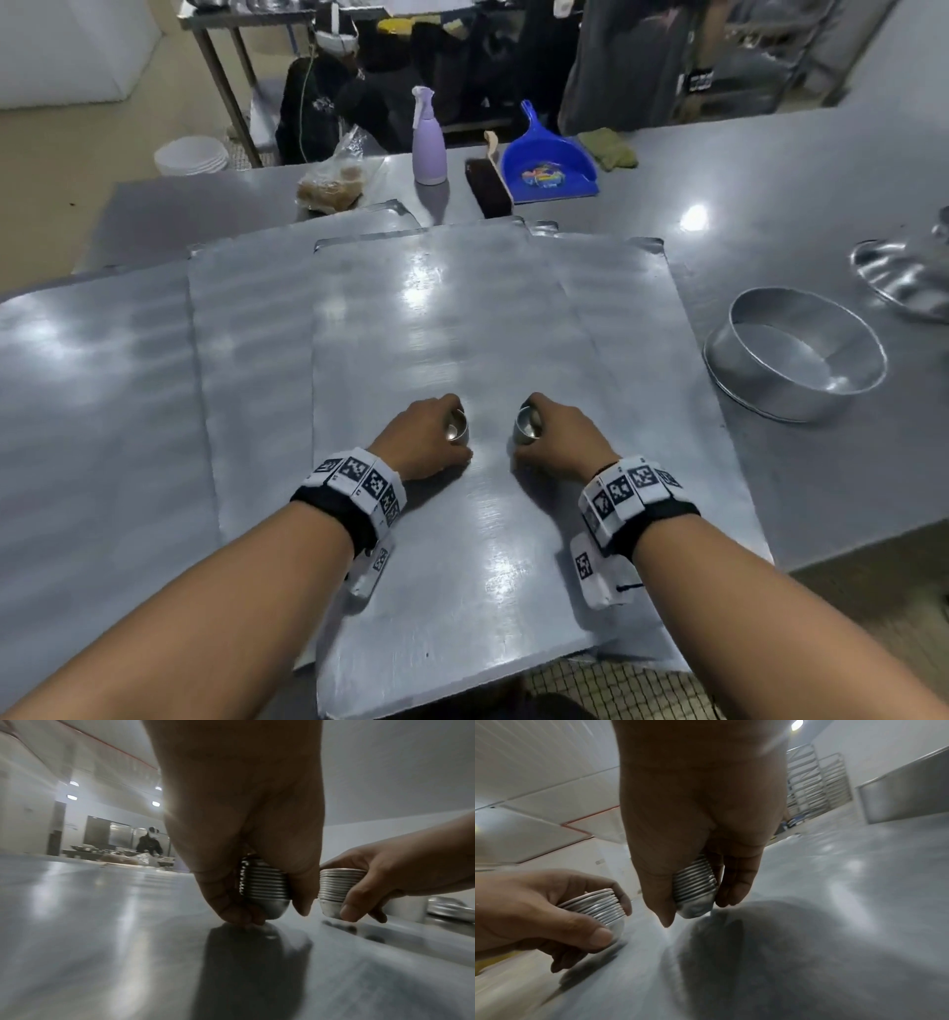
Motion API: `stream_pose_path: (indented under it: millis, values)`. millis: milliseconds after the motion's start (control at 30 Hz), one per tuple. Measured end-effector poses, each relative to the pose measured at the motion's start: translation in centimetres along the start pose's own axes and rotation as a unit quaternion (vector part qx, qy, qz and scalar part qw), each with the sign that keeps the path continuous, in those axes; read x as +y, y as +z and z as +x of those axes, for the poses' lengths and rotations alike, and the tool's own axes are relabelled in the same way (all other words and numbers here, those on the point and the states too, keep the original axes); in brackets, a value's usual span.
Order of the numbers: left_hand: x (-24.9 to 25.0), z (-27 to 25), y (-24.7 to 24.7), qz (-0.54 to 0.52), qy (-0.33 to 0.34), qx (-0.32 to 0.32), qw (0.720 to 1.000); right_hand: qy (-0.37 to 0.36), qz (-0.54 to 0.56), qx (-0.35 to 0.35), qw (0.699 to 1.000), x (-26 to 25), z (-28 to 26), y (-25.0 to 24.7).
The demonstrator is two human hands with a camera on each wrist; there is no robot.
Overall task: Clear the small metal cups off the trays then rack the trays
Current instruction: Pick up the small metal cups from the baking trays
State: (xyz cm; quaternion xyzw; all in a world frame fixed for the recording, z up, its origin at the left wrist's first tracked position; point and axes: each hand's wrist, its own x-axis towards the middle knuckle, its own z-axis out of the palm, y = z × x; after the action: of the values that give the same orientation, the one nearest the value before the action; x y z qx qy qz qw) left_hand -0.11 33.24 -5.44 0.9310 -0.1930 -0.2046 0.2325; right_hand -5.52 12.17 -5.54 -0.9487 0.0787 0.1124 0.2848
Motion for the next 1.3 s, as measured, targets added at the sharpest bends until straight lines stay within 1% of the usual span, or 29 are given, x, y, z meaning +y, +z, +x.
stream_pose_path:
  millis: [100, 267, 433, 533, 667, 833, 933, 1067, 1200, 1300]
  values:
    - [2.8, 1.4, 1.2, -0.010, 0.033, -0.019, 0.999, 0.043, 0.031, 0.012, 0.999, 2.5, -1.7, -1.6]
    - [8.5, 3.1, 3.8, -0.021, 0.083, -0.036, 0.996, 0.100, 0.062, 0.058, 0.991, 7.6, -4.5, -4.3]
    - [15.0, 4.4, 7.1, -0.023, 0.111, -0.050, 0.992, 0.125, 0.092, 0.089, 0.984, 13.4, -6.6, -7.1]
    - [18.9, 5.3, 9.7, -0.034, 0.118, -0.042, 0.992, 0.114, 0.108, 0.097, 0.983, 17.3, -7.4, -9.2]
    - [24.5, 6.5, 13.2, -0.035, 0.104, -0.010, 0.994, 0.088, 0.124, 0.085, 0.985, 23.0, -8.1, -12.5]
    - [31.1, 7.8, 17.3, -0.032, 0.083, 0.021, 0.996, 0.069, 0.087, 0.048, 0.993, 30.1, -8.6, -16.7]
    - [34.2, 8.4, 19.3, -0.024, 0.059, 0.023, 0.998, 0.064, 0.072, 0.029, 0.995, 33.4, -8.9, -18.4]
    - [36.9, 9.1, 21.6, 0.004, 0.033, 0.001, 0.999, 0.062, 0.051, 0.010, 0.997, 36.7, -8.7, -19.2]
    - [38.4, 9.4, 23.4, 0.009, 0.003, -0.017, 1.000, 0.046, 0.013, -0.018, 0.999, 38.7, -8.6, -19.4]
    - [39.0, 9.3, 24.5, -0.034, -0.007, -0.012, 0.999, 0.017, -0.013, -0.021, 1.000, 39.5, -8.4, -19.4]
